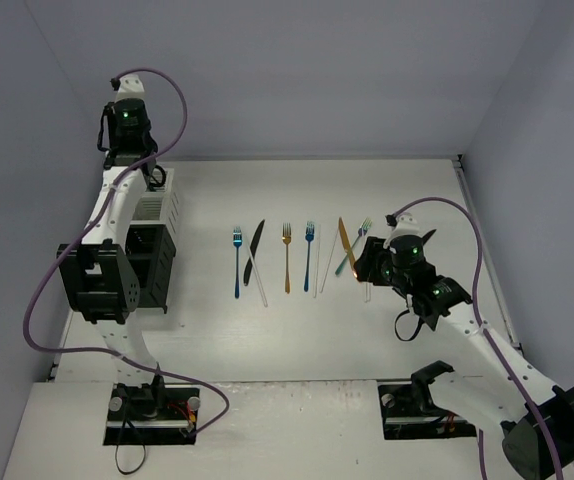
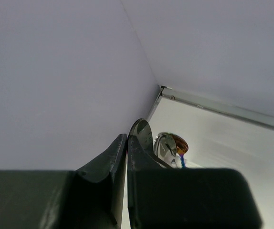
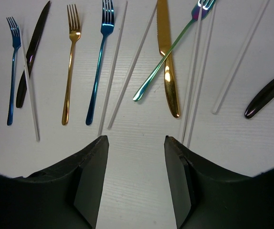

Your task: Sort the eating utensils into containers

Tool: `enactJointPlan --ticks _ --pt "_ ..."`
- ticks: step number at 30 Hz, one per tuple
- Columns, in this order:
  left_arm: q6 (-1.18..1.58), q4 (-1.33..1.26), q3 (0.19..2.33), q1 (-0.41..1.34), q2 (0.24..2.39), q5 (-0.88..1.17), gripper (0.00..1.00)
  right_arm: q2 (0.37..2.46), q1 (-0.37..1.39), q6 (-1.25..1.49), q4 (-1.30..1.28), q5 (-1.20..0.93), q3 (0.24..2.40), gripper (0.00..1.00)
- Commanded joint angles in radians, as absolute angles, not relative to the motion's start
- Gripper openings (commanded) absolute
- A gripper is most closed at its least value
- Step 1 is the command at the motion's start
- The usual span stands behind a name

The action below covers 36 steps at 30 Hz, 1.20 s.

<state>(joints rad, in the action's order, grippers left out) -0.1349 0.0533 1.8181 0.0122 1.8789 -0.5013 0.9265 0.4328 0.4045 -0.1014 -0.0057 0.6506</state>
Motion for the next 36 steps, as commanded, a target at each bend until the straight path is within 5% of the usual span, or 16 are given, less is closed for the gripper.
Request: enactJointPlan --ticks 1,9,22,29,36 --pt "-0.130 -0.075 1.751 0.006 1.792 -0.494 0.00 0.930 0.431 0.396 -0.071 0.053 0.663 0.48" --pt "-0.063 -0.089 1.620 0.006 1.758 -0.482 0.05 0.936 0.431 0.448 -0.077 0.185 0.647 0.50" --pt "0.072 0.059 1.631 0.030 1.594 -0.407 0.63 1.003 0.422 0.555 -0.130 0.389 0.675 0.53" --pt "0.187 0.306 1.603 0.120 1.394 -0.282 0.78 1.112 0.304 0.618 -0.162 0.452 0.740 0.56" --pt "0.302 0.478 1.349 0.300 1.192 -0.082 0.84 1.344 0.141 0.598 -0.163 0.426 0.866 0.61"
